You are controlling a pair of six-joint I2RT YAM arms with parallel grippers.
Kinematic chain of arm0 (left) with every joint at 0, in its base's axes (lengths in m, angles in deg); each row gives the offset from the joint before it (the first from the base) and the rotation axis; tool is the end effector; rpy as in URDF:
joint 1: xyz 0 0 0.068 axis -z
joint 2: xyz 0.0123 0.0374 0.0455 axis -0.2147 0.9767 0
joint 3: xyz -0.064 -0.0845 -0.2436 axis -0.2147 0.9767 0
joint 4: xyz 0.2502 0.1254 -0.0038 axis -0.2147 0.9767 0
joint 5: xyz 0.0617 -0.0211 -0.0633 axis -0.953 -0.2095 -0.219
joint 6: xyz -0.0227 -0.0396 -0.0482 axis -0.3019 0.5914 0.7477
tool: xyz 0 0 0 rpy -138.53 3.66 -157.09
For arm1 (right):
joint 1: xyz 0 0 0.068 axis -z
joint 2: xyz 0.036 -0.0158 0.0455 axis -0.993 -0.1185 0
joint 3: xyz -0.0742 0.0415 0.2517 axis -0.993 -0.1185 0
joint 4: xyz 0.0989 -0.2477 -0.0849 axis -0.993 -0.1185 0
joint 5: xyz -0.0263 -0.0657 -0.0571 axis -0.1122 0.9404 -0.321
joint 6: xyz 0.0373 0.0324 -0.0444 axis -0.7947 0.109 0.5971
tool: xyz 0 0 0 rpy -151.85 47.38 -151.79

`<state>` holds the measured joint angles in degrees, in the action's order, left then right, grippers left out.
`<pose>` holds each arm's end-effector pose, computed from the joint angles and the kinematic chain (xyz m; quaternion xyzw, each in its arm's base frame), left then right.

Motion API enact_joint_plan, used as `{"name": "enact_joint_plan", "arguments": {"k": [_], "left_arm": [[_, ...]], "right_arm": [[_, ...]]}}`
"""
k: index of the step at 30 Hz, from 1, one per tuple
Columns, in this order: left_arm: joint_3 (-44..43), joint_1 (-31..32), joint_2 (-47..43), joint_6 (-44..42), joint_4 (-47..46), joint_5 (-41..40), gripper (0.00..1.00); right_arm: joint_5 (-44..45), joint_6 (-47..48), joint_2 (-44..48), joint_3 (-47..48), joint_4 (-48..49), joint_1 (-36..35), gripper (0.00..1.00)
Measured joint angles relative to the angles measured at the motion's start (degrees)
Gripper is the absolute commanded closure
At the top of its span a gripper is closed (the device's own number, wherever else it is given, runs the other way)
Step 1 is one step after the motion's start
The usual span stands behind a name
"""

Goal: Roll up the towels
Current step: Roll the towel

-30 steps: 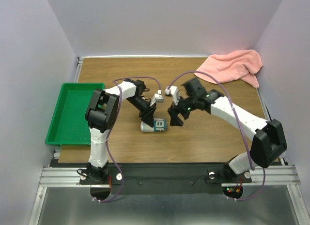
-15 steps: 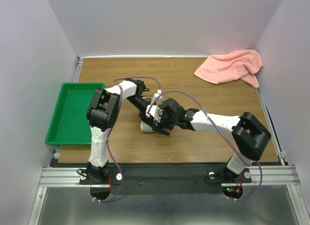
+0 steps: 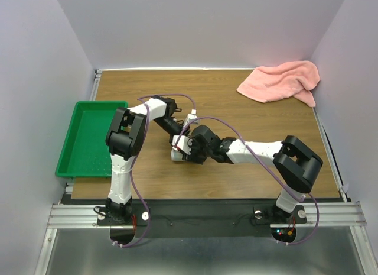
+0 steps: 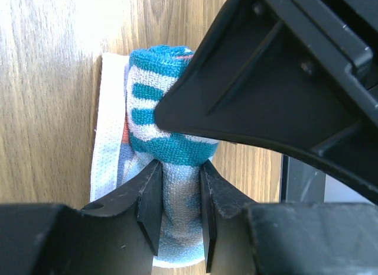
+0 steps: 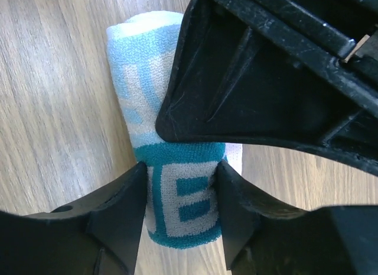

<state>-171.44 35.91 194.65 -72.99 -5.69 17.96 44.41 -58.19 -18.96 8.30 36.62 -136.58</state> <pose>0.3480 -0.2000 0.1168 0.5624 0.6695 -0.4719 0.1131 0.2222 0.3092 0.1469 -0.6402 0.6659 0.1230 0.3629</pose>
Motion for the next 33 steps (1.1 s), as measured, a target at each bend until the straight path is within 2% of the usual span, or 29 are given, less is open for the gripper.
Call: {"name": "enact_joint_plan", "arguments": {"k": [1,4,5,6,7,8,9,10,13,16,18,22,25,28,30,33], "left_arm": [[0.0,-0.1,0.0,0.1,0.0,0.0,0.69],[0.1,-0.4,0.0,0.3,0.0,0.1,0.62],[0.1,-0.5,0.0,0.4,0.0,0.1,0.61],[0.2,-0.7,0.0,0.5,0.0,0.1,0.59],[0.3,-0.9,-0.2,0.6,0.0,0.1,0.51],[0.5,-1.1,-0.4,0.7,-0.1,0.1,0.47],[1.2,-1.6,-0.9,0.9,-0.7,0.0,0.41],[1.9,-1.9,-1.4,1.0,-1.4,-0.2,0.38],[5.1,-3.8,-4.5,1.5,-3.8,-1.5,0.34],[8.0,-7.5,-9.6,2.7,-6.2,-3.7,0.27],[8.8,-10.4,-13.0,3.0,-7.3,-5.1,0.26],[10.3,-17.4,-22.6,5.3,-12.9,-9.0,0.23],[17.2,-19.9,-35.3,8.2,-21.0,-12.8,0.17],[26.9,-18.4,-49.3,9.8,-28.8,-15.8,0.15],[32.7,-15.1,-57.6,9.7,-32.1,-18.7,0.14],[41.5,-3.8,-68.3,8.4,-37.3,-25.3,0.13]], "right_arm": [[-0.3,0.1,-0.2,-0.1,0.5,0.0,0.49],[-1.2,0.6,-0.3,-0.7,1.9,0.0,0.68],[-1.5,0.9,-0.5,-0.7,2.2,0.0,0.79],[-1.6,1.0,-0.7,-0.7,2.5,0.0,0.86],[-1.8,1.1,-0.9,-0.7,2.8,0.0,0.93],[-2.1,1.3,-0.9,-0.7,3.1,0.0,0.99],[-2.5,1.6,-1.0,-0.7,3.2,0.1,0.99],[-2.8,1.6,-1.0,-0.7,3.3,0.1,0.99],[-4.9,1.6,-1.2,-0.7,3.8,0.8,0.99],[-8.7,1.2,-1.7,-0.5,4.1,2.3,0.99],[-11.0,0.8,-1.9,-0.2,3.5,3.6,0.99],[-16.2,-0.8,-3.2,1.7,1.2,6.4,0.99],[-20.2,-2.6,-5.3,4.8,-1.6,8.4,0.99],[-25.5,-5.0,-8.1,8.4,-4.9,10.9,0.99],[-27.8,-6.1,-9.4,9.9,-6.1,11.9,0.99],[-31.4,-7.5,-11.6,12.5,-8.3,13.0,0.99]]}}
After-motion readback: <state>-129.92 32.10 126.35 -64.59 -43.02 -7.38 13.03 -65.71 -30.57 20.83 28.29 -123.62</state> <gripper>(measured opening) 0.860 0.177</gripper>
